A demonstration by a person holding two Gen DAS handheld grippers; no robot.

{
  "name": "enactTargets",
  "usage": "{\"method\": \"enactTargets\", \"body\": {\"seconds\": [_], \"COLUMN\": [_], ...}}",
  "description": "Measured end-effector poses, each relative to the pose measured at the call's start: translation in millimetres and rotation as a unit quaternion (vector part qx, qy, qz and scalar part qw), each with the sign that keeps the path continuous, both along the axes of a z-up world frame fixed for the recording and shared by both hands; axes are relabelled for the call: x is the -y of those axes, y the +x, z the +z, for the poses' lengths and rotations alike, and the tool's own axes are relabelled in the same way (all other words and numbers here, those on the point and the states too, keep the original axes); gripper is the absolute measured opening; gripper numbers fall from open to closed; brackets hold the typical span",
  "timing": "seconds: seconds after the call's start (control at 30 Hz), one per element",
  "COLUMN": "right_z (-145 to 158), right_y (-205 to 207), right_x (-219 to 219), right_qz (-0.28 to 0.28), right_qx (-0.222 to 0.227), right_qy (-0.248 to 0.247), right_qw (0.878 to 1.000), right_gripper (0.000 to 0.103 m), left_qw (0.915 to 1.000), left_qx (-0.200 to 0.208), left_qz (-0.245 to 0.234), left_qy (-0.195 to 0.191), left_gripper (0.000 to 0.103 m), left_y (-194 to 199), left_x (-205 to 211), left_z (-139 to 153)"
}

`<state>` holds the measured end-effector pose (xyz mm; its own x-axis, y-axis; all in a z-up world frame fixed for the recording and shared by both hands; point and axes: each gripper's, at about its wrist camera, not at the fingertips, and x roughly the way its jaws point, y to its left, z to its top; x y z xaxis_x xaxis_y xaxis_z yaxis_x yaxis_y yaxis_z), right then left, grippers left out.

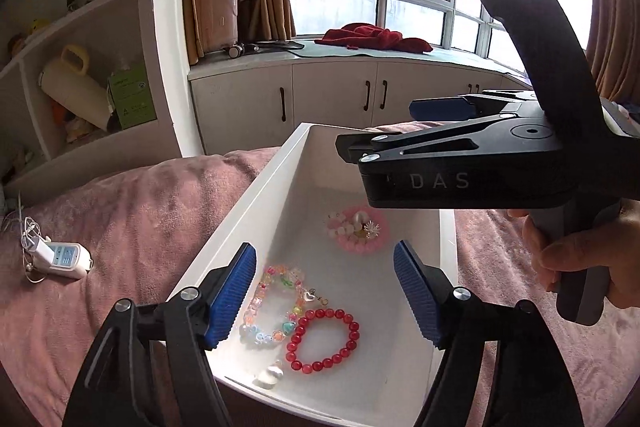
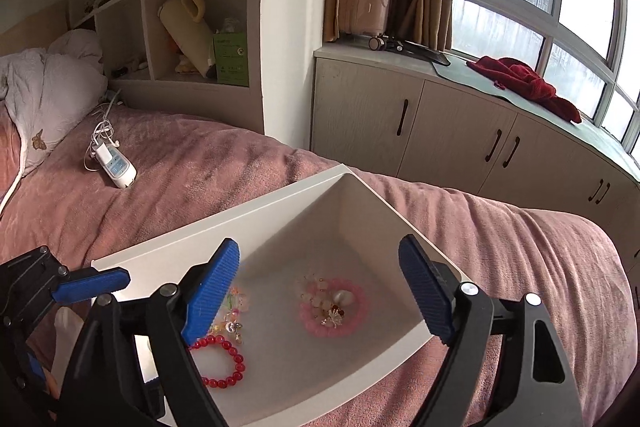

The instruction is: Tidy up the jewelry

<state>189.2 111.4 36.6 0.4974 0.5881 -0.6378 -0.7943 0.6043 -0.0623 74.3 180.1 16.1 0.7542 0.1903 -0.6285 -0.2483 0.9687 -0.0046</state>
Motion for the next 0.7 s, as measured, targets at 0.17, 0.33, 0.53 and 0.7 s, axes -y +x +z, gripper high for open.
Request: {"method": "enactTargets", "body": {"seconds": [0.17,0.33,0.53,0.7], "right_z": [21,27,8,-2], "right_y": [-21,-43,-74,-96], "right_x": [19,42,52,59], "right_qz": [-0.004,-0.021,-0.046,-0.047], "right_qx": [0.045,0.054,0.063,0.057], "right_qy": [0.017,0.042,0.042,0.063], "right_qw": [0.999,0.997,0.996,0.995], "right_gripper": [0.098,0.098,0.098,0.098], "left_qw": [0.9997,0.9981,0.9985,0.9974], "left_qx": [0.011,0.038,0.034,0.036], "left_qz": [0.018,0.043,0.023,-0.018], "left_qy": [0.012,0.024,0.037,0.061], "left_gripper": [0.079,0.09,0.09,0.092], "left_y": [-18,-39,-52,-64], "left_x": [9,8,12,25], "left_z": [6,6,-9,-19]}}
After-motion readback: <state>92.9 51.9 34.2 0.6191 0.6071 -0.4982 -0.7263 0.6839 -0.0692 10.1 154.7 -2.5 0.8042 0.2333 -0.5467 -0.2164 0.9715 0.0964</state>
